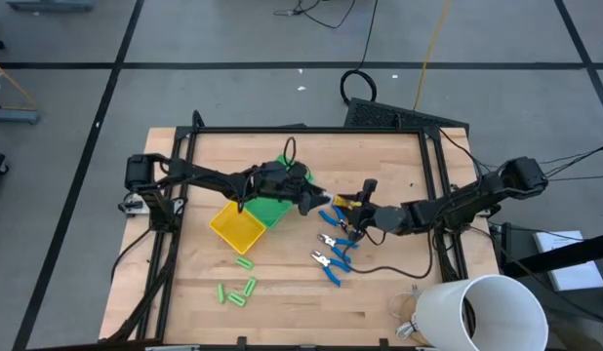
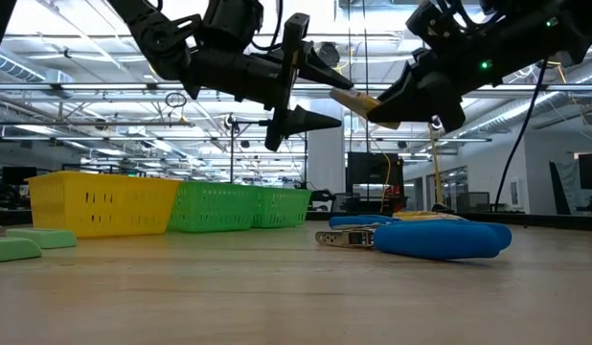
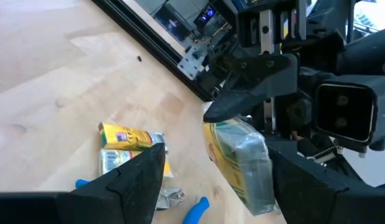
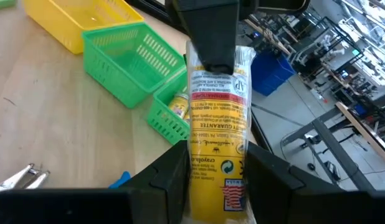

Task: Pick & Place School Supplies
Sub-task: Put the crayon box into the top green bin

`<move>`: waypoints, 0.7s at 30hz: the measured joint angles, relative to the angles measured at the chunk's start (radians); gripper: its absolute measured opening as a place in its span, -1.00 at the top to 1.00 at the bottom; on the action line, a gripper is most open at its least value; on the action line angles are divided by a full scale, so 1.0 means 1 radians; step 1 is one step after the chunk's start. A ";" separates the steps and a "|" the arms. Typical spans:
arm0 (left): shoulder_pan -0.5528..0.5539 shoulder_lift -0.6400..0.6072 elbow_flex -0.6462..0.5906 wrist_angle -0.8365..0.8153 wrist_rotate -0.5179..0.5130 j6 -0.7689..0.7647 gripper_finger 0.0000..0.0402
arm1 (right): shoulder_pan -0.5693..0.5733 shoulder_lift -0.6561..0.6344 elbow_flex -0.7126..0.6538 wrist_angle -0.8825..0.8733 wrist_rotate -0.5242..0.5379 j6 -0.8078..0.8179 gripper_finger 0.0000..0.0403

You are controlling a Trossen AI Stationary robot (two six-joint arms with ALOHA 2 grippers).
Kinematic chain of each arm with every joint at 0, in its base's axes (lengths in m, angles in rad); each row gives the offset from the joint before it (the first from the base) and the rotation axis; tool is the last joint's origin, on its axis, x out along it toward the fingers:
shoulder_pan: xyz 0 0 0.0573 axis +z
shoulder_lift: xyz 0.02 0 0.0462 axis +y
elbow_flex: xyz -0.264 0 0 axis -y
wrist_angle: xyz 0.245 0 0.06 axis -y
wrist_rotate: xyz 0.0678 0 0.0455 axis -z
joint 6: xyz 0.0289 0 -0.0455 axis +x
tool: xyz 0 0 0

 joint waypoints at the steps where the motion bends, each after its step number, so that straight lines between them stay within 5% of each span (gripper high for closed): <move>1: 0.000 0.000 0.000 0.000 0.000 0.000 -0.35 | -0.001 0.000 0.000 0.001 0.000 -0.005 0.36; 17: -0.009 0.000 0.000 0.002 -0.022 -0.030 -0.34 | -0.001 0.000 -0.001 0.022 0.006 -0.022 0.36; 21: -0.009 0.000 0.000 0.003 -0.026 -0.031 -0.21 | -0.002 0.000 -0.002 0.022 0.006 -0.022 0.36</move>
